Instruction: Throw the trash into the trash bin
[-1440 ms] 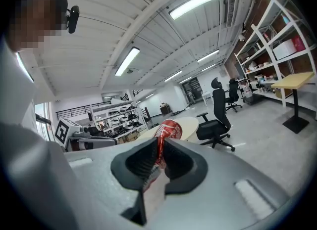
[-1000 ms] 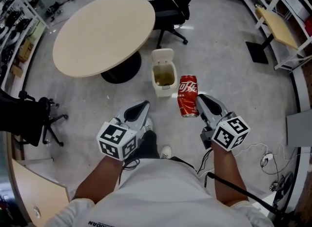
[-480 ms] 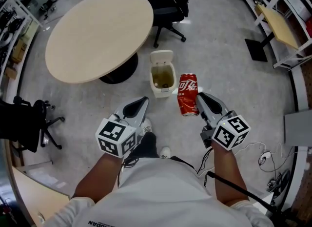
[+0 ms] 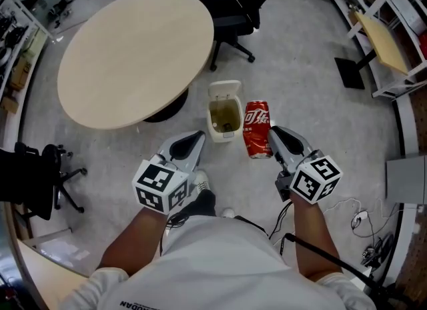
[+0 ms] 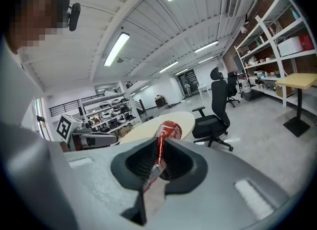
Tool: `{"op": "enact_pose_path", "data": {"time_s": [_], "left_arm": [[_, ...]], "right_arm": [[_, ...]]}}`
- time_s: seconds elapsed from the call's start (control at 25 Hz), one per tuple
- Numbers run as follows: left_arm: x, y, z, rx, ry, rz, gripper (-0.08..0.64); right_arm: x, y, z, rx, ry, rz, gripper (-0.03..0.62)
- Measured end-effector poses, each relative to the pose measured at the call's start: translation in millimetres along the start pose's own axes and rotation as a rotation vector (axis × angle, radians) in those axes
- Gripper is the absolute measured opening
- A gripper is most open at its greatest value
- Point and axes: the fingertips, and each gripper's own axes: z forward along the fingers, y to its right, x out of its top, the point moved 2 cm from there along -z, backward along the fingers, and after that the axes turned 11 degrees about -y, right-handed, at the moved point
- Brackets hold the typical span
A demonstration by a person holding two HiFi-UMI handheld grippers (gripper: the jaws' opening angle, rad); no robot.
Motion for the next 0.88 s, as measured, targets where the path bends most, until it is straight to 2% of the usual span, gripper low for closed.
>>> {"op": "enact_pose_path", "data": {"time_s": [0.4, 0.64, 0.88], "left_arm": [[29, -65, 28, -0.051, 0.000, 0.032, 0.009], [32, -80, 44, -0.084, -0.013, 0.051, 0.008], [14, -88, 64, -0.090, -0.049, 0.036, 0.008]], "right_arm": [[29, 18, 53, -0.092, -0.026, 0.000, 0.040], [27, 25, 72, -0.136, -0.064, 0.006, 0.040], [5, 37, 100, -0.139, -0.146, 0.008, 0.040]]}}
